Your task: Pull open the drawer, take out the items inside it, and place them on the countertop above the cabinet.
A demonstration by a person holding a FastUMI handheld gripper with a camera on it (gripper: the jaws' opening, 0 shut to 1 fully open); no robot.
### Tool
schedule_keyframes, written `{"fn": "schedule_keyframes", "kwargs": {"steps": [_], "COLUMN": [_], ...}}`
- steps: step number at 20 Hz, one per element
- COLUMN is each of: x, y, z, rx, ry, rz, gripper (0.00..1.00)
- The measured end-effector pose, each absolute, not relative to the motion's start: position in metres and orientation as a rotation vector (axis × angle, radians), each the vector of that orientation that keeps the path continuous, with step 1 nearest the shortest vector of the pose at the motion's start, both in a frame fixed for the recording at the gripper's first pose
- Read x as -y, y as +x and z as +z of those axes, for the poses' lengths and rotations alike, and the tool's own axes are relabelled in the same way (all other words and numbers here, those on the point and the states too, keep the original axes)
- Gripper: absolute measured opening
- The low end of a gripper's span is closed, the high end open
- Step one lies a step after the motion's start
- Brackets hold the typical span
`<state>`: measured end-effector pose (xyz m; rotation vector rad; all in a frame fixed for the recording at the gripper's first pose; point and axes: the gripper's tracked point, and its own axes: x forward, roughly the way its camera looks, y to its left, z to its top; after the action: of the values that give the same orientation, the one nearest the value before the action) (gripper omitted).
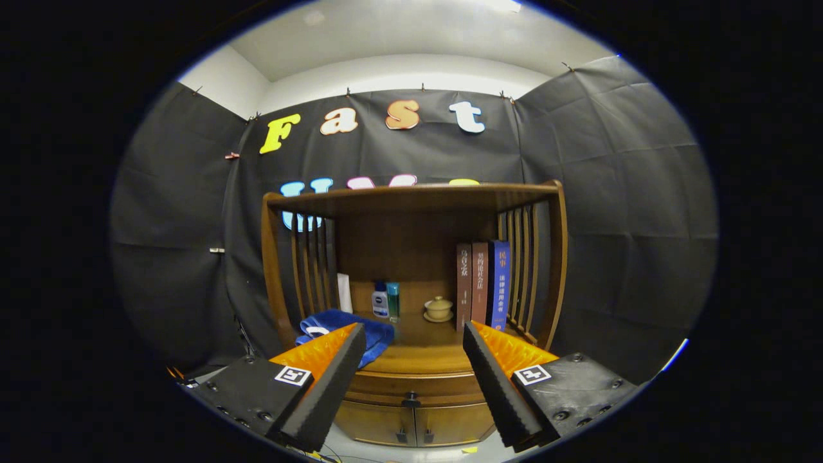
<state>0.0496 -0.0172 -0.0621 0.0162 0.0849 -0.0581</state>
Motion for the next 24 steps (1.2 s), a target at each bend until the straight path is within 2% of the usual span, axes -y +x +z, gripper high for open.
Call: {"fn": "schedule_keyframes", "kwargs": {"steps": [19, 20, 23, 24], "x": [0.011, 0.011, 0.013, 0.015], "y": [0.135, 0.14, 0.154, 0.155], "z": [-0.291, -0.302, -0.336, -0.346], "rx": [-0.405, -0.427, -0.491, -0.513], "ry": [0.055, 0.063, 0.069, 0.067], "rz": [-0.069, -0.075, -0.076, -0.077], "gripper": [0.98, 0.89, 0.87, 0.82]}}
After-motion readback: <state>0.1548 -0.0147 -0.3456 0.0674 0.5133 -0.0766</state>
